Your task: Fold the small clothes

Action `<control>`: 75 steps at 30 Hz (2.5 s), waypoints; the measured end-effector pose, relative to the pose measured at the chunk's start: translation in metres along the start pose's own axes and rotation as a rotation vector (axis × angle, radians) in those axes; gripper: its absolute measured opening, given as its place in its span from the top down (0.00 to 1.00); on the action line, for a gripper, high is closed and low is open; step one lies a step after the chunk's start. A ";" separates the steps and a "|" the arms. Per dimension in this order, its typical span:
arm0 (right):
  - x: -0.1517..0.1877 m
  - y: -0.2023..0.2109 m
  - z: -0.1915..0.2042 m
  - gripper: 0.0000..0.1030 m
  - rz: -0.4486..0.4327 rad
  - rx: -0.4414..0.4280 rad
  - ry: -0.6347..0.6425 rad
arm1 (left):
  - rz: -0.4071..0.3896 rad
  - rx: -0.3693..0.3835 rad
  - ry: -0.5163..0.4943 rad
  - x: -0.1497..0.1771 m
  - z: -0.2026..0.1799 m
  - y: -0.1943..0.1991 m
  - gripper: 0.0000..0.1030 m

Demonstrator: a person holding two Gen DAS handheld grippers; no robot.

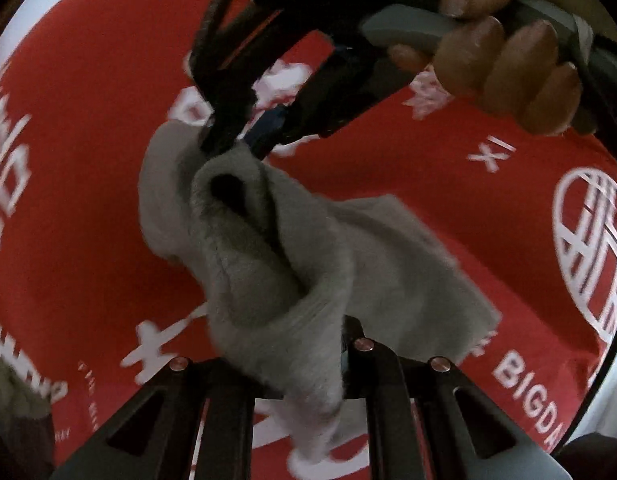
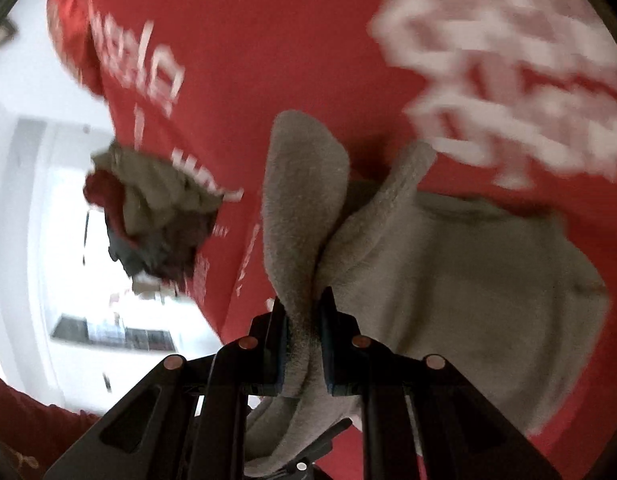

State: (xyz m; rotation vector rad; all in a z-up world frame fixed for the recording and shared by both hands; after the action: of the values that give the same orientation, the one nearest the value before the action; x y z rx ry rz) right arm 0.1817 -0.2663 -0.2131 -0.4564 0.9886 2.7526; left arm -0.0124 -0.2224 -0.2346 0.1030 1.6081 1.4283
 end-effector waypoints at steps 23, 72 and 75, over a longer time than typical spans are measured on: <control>0.133 0.052 -0.142 0.37 -0.050 0.238 -0.379 | 0.161 0.096 0.038 0.023 -0.010 -0.005 0.23; 0.131 0.061 -0.158 0.89 -0.066 0.503 -0.470 | 0.386 0.030 0.559 0.048 0.111 -0.073 0.11; 0.104 0.053 -0.123 0.86 -0.117 0.406 -0.357 | 0.395 0.016 0.577 0.038 0.117 -0.081 0.11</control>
State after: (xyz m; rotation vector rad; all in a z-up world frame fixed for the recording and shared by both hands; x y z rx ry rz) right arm 0.0977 -0.3792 -0.3074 0.0398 1.3220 2.3274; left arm 0.0858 -0.1402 -0.3063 0.0149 2.1539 1.8630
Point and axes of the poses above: each gripper's, at about its wrist camera, not at the fingertips, and y roughly against the way its jaws point, z to its left, x to its underside, the point moved 2 cm from there along -y, roughly the way its jaws point, and after that the axes turned 12 degrees about y, right-handed, at the moved point
